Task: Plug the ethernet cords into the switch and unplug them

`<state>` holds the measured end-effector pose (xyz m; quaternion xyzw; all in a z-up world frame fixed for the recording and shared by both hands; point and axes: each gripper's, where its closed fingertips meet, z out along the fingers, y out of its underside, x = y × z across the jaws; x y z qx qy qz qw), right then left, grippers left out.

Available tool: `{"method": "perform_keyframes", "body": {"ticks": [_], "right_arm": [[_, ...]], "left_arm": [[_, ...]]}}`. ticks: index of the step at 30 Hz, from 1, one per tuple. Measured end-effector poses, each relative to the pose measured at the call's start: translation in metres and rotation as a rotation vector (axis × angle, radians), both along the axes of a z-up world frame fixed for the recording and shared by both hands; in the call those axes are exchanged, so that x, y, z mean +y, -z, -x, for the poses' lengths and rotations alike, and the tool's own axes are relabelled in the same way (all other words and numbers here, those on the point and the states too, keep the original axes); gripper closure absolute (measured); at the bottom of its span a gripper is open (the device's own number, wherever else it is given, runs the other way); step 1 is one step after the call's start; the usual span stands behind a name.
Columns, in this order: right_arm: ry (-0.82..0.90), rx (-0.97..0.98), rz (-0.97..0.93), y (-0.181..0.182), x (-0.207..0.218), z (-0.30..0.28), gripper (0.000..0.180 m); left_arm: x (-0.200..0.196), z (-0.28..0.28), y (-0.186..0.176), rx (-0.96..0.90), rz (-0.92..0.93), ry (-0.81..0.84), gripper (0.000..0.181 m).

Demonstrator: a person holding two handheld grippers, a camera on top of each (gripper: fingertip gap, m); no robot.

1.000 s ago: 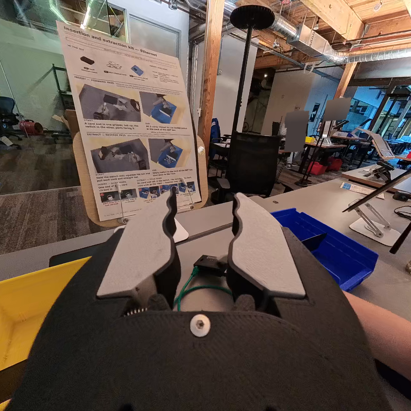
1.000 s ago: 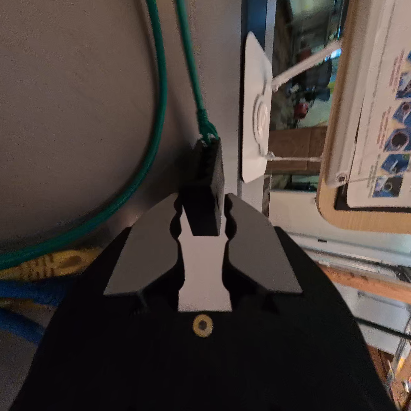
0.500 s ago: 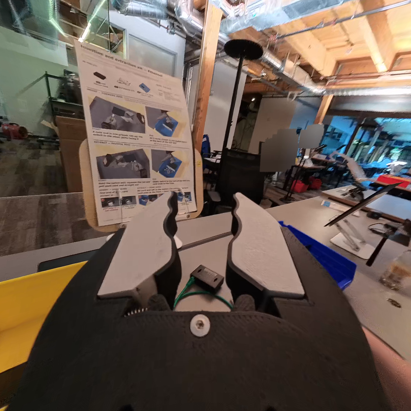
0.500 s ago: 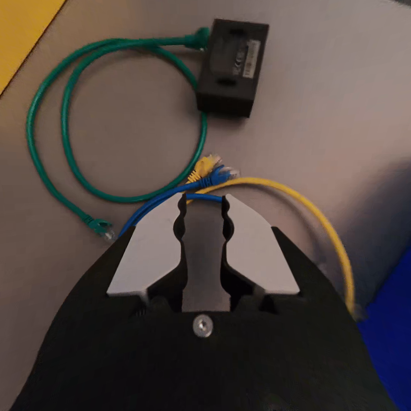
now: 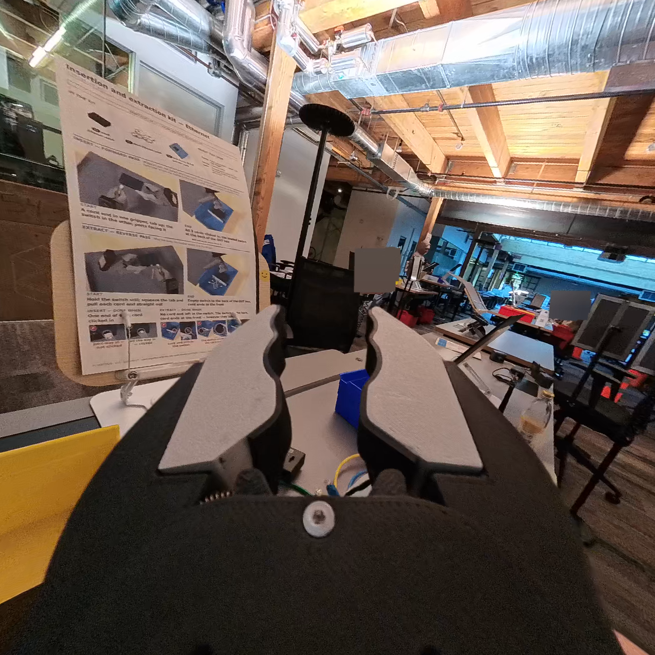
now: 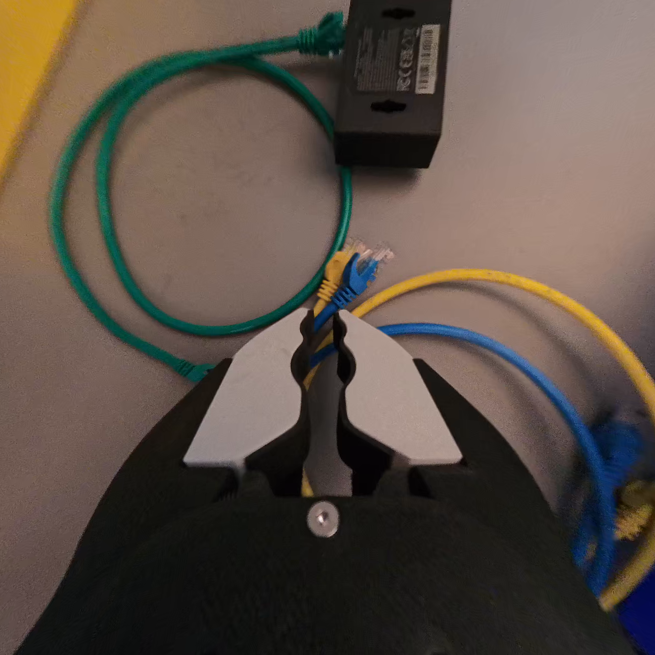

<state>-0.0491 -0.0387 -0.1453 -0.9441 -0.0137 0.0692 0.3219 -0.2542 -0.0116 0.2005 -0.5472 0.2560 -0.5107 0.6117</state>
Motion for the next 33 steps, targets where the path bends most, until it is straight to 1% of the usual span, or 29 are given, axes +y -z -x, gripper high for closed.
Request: {"method": "perform_keyframes", "body": {"ticks": [1, 4, 6, 8, 11, 12, 13, 14, 15, 16, 17, 18, 21, 24, 27, 29, 30, 31, 33], "right_arm": [[0.009, 0.068, -0.05, -0.007, -0.003, 0.0, 0.17], [-0.029, 0.247, -0.174, -0.03, -0.016, 0.005, 0.171], [-0.077, 0.388, -0.308, -0.059, -0.027, 0.013, 0.172], [-0.204, 0.468, -0.469, -0.093, -0.043, 0.025, 0.173], [-0.393, 0.49, -0.626, -0.129, -0.075, 0.04, 0.173], [-0.434, 0.499, -0.673, -0.139, -0.084, 0.042, 0.173], [-0.471, 0.518, -0.718, -0.148, -0.094, 0.042, 0.173], [-0.495, 0.541, -0.749, -0.155, -0.102, 0.041, 0.173], [-0.501, 0.564, -0.763, -0.158, -0.108, 0.038, 0.173], [-0.497, 0.582, -0.768, -0.16, -0.112, 0.034, 0.173], [-0.484, 0.588, -0.775, -0.159, -0.114, 0.028, 0.173], [-0.475, 0.595, -0.787, -0.16, -0.117, 0.024, 0.173], [-0.476, 0.603, -0.808, -0.158, -0.125, 0.016, 0.173], [-0.483, 0.587, -0.808, -0.155, -0.129, 0.014, 0.173], [-0.504, 0.576, -0.809, -0.153, -0.132, 0.013, 0.173], [-0.51, 0.551, -0.796, -0.15, -0.132, 0.013, 0.173], [-0.524, 0.543, -0.788, -0.149, -0.133, 0.015, 0.173], [-0.538, 0.535, -0.786, -0.148, -0.134, 0.016, 0.173], [-0.508, 0.496, -0.814, -0.148, -0.131, 0.011, 0.172]], "left_arm": [[0.001, -0.002, 0.001, 0.003, 0.003, 0.009, 0.139], [0.004, -0.017, 0.009, 0.027, 0.009, 0.06, 0.142], [0.001, -0.04, 0.02, 0.078, 0.002, 0.157, 0.143], [-0.013, -0.07, 0.041, 0.167, 0.016, 0.33, 0.142], [-0.054, -0.11, 0.073, 0.286, 0.027, 0.691, 0.139], [-0.061, -0.122, 0.077, 0.286, 0.007, 0.758, 0.138], [-0.063, -0.135, 0.077, 0.257, -0.018, 0.777, 0.137], [-0.066, -0.146, 0.076, 0.219, -0.032, 0.794, 0.136], [-0.077, -0.154, 0.079, 0.2, -0.037, 0.861, 0.136], [-0.093, -0.16, 0.085, 0.21, -0.023, 0.969, 0.132], [-0.107, -0.165, 0.094, 0.249, 0.01, 1.07, 0.128], [-0.117, -0.172, 0.107, 0.317, 0.043, 1.131, 0.126], [-0.129, -0.196, 0.151, 0.523, 0.074, 1.145, 0.125], [-0.147, -0.202, 0.171, 0.609, 0.099, 1.232, 0.124], [-0.158, -0.208, 0.184, 0.669, 0.094, 1.272, 0.128], [-0.164, -0.211, 0.185, 0.665, 0.095, 1.297, 0.136], [-0.167, -0.211, 0.186, 0.668, 0.098, 1.32, 0.147], [-0.169, -0.211, 0.187, 0.673, 0.1, 1.342, 0.166], [-0.163, -0.217, 0.187, 0.681, 0.109, 1.294, 0.166]]}}
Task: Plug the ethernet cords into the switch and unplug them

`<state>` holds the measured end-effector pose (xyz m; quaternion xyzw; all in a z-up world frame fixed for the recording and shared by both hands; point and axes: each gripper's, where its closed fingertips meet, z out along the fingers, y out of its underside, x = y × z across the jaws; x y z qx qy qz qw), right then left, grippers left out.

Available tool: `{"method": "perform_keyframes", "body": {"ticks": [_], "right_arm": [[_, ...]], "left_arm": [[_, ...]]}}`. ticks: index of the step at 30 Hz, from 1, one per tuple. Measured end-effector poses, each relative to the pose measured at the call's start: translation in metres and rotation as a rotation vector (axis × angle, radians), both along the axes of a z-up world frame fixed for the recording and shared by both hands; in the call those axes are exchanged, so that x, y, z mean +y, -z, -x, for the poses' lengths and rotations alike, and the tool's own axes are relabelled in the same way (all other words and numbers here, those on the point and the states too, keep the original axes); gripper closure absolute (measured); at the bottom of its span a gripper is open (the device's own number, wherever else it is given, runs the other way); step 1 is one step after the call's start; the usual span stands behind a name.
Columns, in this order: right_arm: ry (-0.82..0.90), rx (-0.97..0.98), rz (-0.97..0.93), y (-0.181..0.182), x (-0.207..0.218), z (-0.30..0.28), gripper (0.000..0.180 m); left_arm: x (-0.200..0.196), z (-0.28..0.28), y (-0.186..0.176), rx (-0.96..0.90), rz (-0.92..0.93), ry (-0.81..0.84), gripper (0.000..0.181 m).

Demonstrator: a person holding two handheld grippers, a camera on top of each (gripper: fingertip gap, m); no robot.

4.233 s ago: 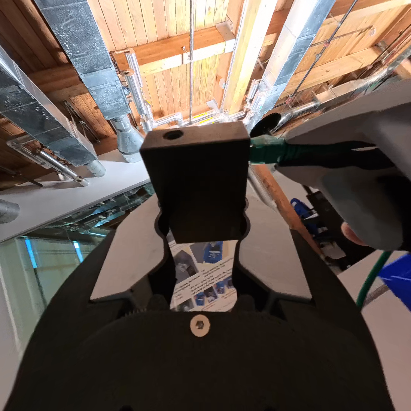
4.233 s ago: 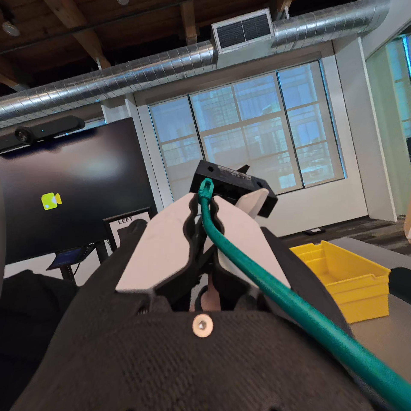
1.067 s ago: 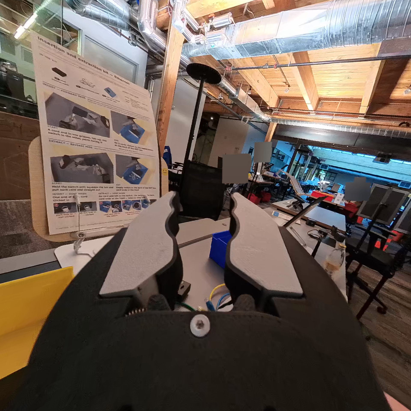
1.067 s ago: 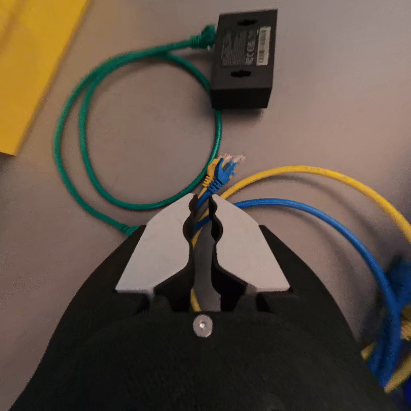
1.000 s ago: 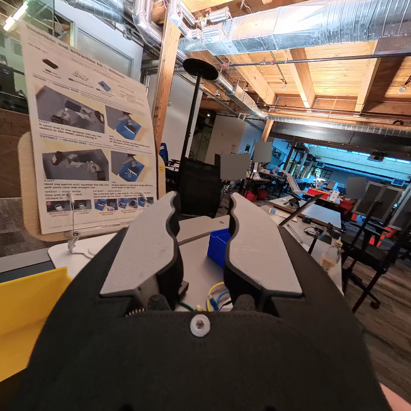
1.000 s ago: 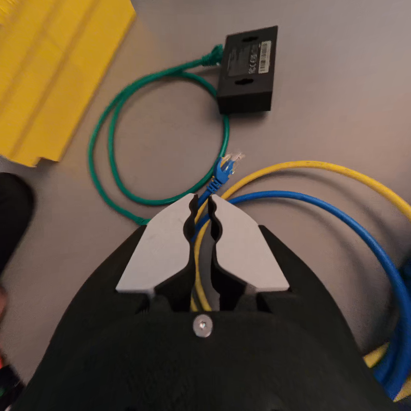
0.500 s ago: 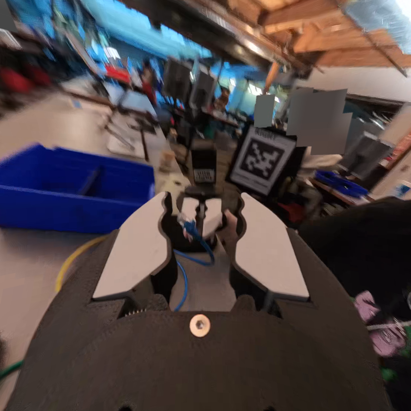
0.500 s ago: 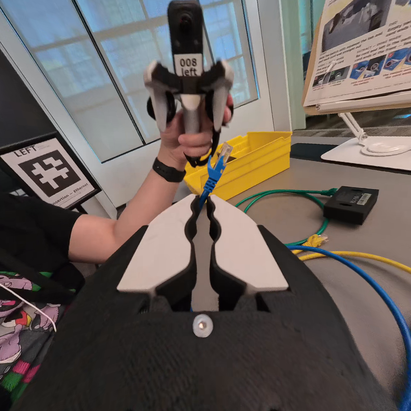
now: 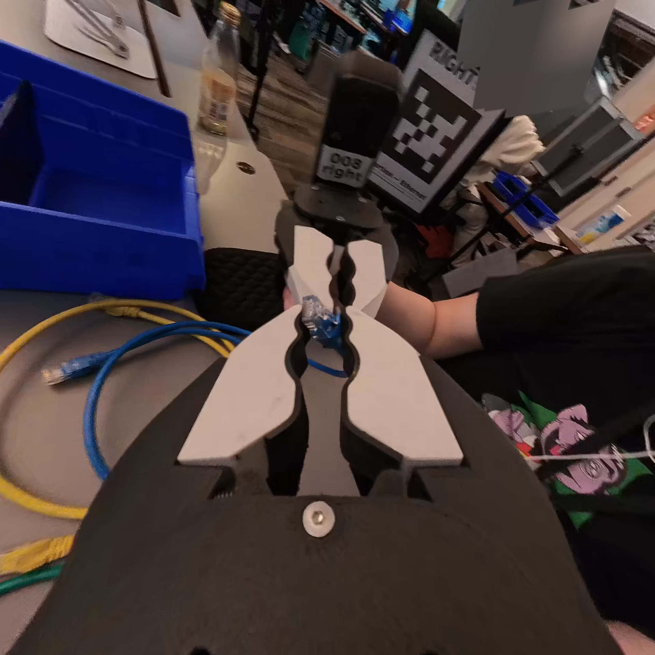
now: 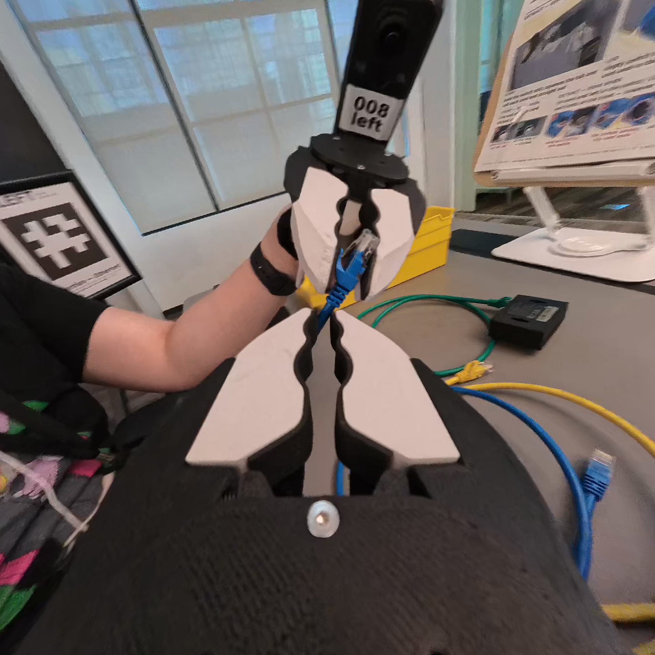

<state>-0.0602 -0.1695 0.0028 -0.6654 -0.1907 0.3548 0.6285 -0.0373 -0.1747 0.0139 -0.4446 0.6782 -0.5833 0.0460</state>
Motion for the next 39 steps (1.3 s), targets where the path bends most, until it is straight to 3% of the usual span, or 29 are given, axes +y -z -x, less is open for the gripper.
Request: {"method": "perform_keyframes", "body": {"ticks": [6, 8, 10, 13, 17, 20, 23, 26, 31, 35, 39], "right_arm": [[0.37, 0.003, -0.113, -0.013, 0.012, -0.03, 0.144], [0.552, -0.013, -0.308, -0.04, -0.004, -0.032, 0.147], [0.607, -0.139, -0.551, -0.059, -0.027, -0.004, 0.164], [0.558, -0.294, -0.601, -0.043, -0.018, 0.041, 0.168], [0.56, -0.151, -0.336, -0.006, 0.038, 0.041, 0.148], [0.732, -0.04, -0.363, -0.024, 0.062, 0.012, 0.142], [0.895, 0.029, -0.616, -0.071, 0.044, -0.022, 0.143], [0.774, 0.025, -0.845, -0.105, 0.018, -0.02, 0.148], [0.565, -0.229, -0.876, -0.104, 0.022, 0.004, 0.148], [0.628, -0.444, -0.918, -0.104, 0.026, 0.002, 0.159], [0.689, -0.703, -0.945, -0.101, 0.033, 0.004, 0.16]], "left_arm": [[0.043, -0.017, -0.029, -0.083, 0.0, -0.342, 0.166], [0.06, -0.02, -0.041, -0.111, 0.032, -0.47, 0.166], [0.07, -0.019, -0.051, -0.141, 0.067, -0.554, 0.166], [0.064, -0.013, -0.07, -0.173, 0.203, -0.542, 0.166], [0.045, -0.005, -0.089, -0.207, 0.302, -0.475, 0.166], [0.04, -0.005, -0.093, -0.234, 0.258, -0.494, 0.166], [0.039, -0.002, -0.093, -0.238, 0.218, -0.497, 0.166], [0.036, 0.003, -0.096, -0.232, 0.231, -0.453, 0.166], [0.034, 0.009, -0.097, -0.21, 0.248, -0.41, 0.166], [0.033, 0.011, -0.092, -0.171, 0.231, -0.398, 0.166], [0.028, 0.011, -0.089, -0.146, 0.221, -0.373, 0.165]]}}
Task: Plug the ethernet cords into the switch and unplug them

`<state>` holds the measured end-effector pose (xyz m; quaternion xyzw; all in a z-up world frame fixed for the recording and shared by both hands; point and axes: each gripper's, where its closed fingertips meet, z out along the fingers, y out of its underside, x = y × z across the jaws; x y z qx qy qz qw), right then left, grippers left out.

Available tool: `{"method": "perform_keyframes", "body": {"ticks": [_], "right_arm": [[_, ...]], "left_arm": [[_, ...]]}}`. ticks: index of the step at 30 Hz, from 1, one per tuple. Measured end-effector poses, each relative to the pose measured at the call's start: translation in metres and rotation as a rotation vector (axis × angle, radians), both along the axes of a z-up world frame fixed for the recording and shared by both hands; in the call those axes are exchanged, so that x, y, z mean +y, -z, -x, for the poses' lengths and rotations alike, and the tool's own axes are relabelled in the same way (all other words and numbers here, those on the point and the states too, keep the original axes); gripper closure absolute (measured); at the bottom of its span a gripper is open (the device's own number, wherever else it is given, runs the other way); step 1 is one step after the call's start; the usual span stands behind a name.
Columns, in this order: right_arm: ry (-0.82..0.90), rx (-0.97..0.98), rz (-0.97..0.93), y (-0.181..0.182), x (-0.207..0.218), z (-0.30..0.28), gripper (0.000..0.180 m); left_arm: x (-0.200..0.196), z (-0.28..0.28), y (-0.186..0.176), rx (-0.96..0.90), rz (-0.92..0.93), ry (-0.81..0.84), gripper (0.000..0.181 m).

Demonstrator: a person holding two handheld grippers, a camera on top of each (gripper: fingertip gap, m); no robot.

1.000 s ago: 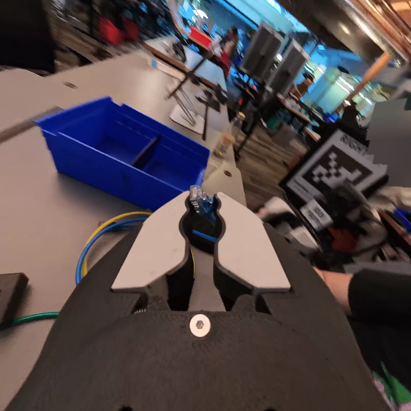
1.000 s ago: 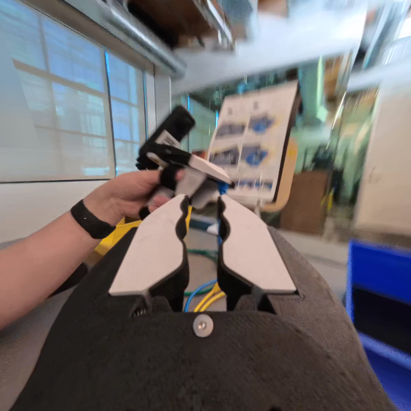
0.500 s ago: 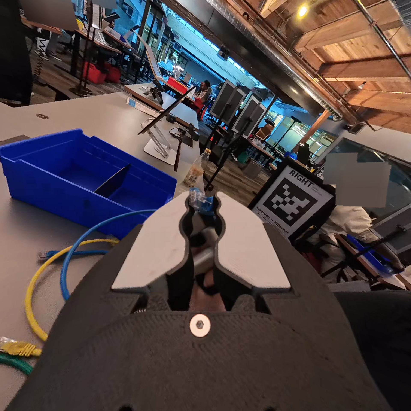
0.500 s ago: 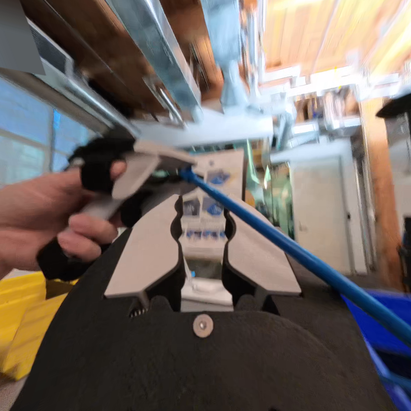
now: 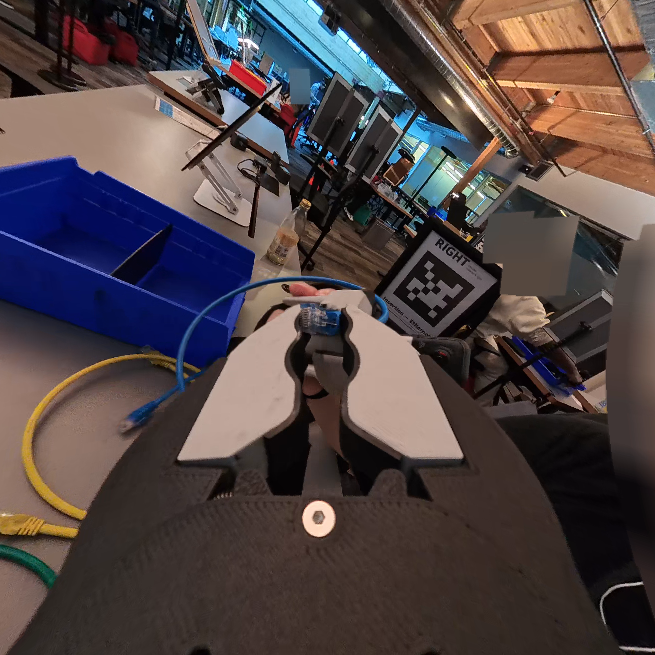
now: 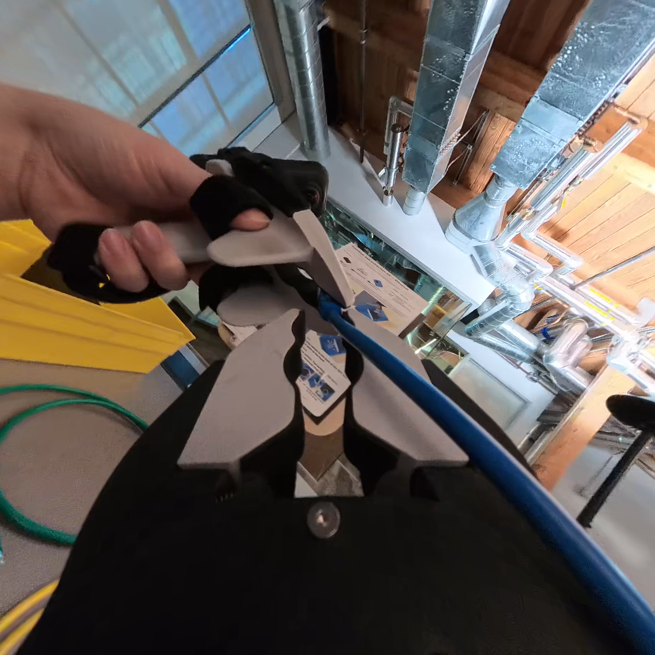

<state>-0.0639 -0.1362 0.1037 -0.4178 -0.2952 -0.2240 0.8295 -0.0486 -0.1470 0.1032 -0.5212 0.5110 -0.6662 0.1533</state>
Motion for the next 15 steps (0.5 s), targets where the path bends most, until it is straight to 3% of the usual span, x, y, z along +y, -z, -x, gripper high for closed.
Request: {"method": "perform_keyframes", "body": {"ticks": [4, 15], "right_arm": [[-0.014, 0.014, 0.069, 0.0019, 0.0025, -0.0014, 0.169], [-0.112, 0.156, 0.179, 0.0019, 0.0045, 0.0045, 0.169]], "left_arm": [[0.0015, 0.0011, 0.0041, 0.02, -0.038, -0.003, 0.164], [0.004, 0.0056, 0.0058, 0.025, -0.075, -0.003, 0.164]]}}
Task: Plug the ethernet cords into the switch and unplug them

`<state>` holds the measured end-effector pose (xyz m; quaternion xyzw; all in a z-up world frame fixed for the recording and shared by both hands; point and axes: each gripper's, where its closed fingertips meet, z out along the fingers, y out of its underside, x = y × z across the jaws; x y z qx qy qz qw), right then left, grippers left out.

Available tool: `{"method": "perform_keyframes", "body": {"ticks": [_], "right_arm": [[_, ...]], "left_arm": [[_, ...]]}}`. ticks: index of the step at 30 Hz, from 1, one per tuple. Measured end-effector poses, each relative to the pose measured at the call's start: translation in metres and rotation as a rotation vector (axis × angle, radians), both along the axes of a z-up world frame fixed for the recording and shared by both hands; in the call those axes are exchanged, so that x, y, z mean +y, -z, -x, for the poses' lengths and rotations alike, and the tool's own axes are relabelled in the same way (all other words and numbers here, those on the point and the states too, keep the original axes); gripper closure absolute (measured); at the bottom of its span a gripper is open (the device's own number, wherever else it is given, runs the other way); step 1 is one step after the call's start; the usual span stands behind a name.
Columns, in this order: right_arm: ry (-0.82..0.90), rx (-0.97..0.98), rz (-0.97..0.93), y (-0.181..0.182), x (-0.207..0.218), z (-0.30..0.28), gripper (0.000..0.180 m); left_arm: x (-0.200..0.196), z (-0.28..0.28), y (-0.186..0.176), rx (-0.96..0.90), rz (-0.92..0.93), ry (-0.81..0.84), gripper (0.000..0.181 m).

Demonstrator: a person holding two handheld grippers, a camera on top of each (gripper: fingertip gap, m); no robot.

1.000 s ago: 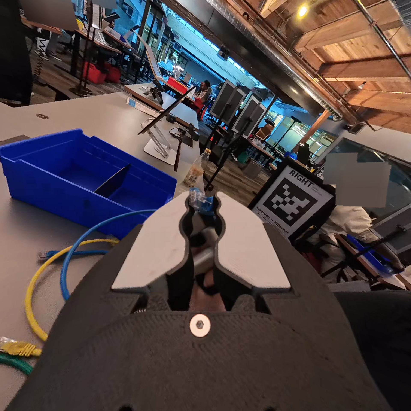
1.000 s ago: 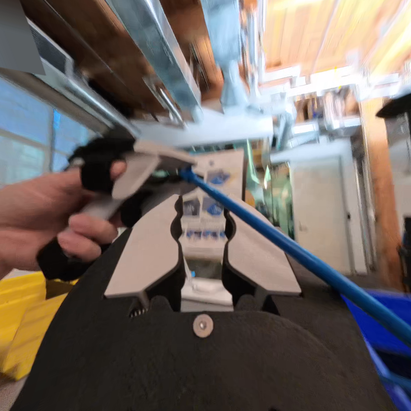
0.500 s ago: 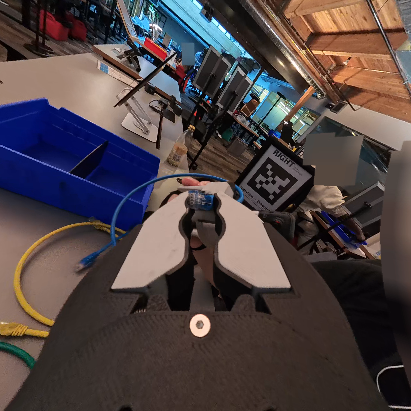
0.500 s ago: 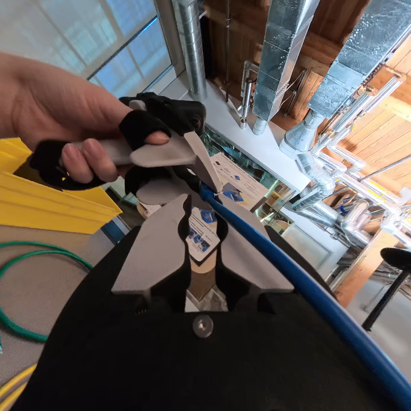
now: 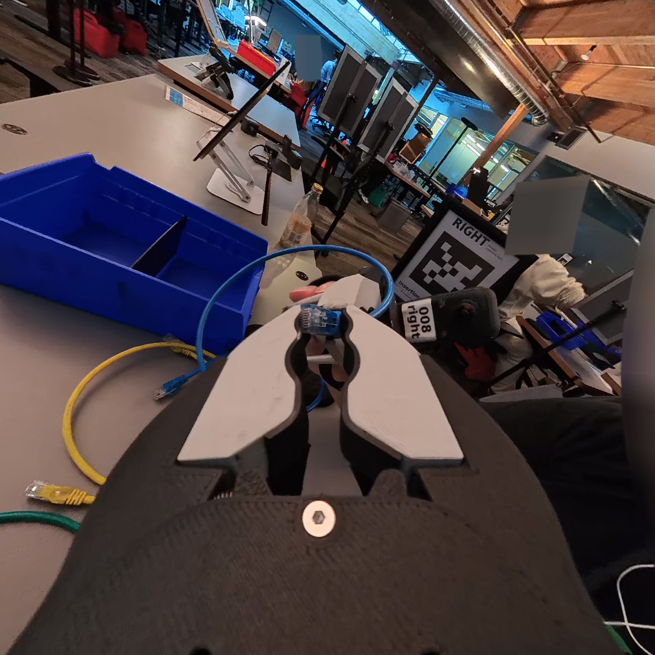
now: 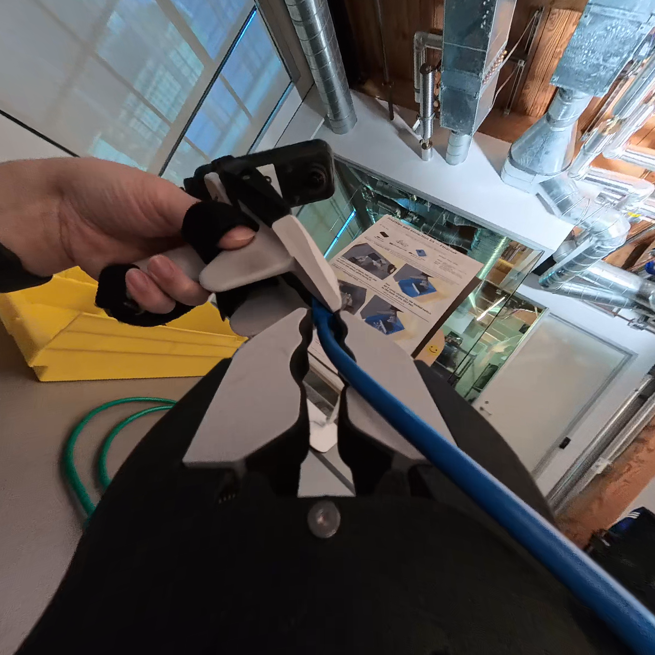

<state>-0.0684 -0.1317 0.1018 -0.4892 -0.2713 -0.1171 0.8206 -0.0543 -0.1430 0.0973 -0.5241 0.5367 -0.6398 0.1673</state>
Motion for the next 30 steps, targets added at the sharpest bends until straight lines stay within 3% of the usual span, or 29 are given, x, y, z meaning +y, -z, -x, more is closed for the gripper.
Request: {"method": "perform_keyframes", "body": {"ticks": [4, 9, 14, 18, 23, 30], "right_arm": [[0.012, 0.002, 0.002, 0.0, 0.002, 0.0, 0.169], [0.06, 0.054, 0.041, 0.014, 0.01, -0.025, 0.173], [0.088, 0.081, 0.029, 0.031, 0.012, -0.047, 0.172], [0.135, 0.027, 0.03, 0.041, 0.016, -0.052, 0.169], [0.134, 0.033, 0.036, 0.043, 0.015, -0.051, 0.169], [0.107, 0.105, 0.036, 0.04, 0.012, -0.059, 0.166]], "left_arm": [[0.008, 0.0, 0.0, -0.014, -0.03, -0.027, 0.157], [0.083, 0.015, 0.005, -0.04, -0.198, -0.368, 0.131], [0.142, 0.015, 0.069, 0.184, -0.348, -0.515, 0.108], [0.182, -0.013, 0.118, 0.31, -0.377, -0.525, 0.104], [0.206, -0.051, 0.17, 0.485, -0.295, -0.413, 0.103], [0.225, -0.059, 0.236, 0.724, -0.563, -0.277, 0.095]]}}
